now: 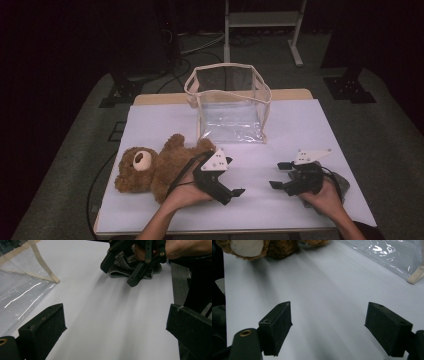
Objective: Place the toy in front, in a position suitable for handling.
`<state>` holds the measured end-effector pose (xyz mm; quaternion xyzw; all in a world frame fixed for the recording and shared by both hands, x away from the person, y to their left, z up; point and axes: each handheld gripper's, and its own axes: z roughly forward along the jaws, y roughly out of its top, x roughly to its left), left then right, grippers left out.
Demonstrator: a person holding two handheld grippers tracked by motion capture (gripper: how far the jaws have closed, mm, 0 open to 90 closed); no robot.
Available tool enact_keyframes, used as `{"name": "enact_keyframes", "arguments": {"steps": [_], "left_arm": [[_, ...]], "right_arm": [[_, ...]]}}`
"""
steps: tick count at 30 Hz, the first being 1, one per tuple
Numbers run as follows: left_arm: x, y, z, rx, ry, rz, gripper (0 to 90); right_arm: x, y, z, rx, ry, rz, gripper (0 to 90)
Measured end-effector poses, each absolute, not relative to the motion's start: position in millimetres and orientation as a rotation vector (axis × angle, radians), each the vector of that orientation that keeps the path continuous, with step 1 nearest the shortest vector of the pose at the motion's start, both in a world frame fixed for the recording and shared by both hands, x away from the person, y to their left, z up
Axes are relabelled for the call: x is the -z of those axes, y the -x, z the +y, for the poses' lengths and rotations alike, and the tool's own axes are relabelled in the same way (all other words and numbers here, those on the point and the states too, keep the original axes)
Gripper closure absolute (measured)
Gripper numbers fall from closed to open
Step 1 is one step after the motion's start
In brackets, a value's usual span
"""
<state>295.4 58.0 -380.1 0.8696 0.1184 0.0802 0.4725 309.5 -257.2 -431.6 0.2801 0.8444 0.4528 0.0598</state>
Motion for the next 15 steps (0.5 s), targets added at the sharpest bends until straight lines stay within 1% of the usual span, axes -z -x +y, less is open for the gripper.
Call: {"name": "enact_keyframes", "arguments": {"steps": [7,15], "left_arm": [[369.3,-295.9,68.1,-0.234,-2.115,0.28,1.6],[348.1,-298.2,102.6,-0.318,-2.028,0.29,1.6]], "right_arm": [[432.7,-309.5,-257.6,-1.383,-0.843,2.562,19.8],[432.3,-307.6,-256.0,-1.376,-0.836,2.567,19.8]]}}
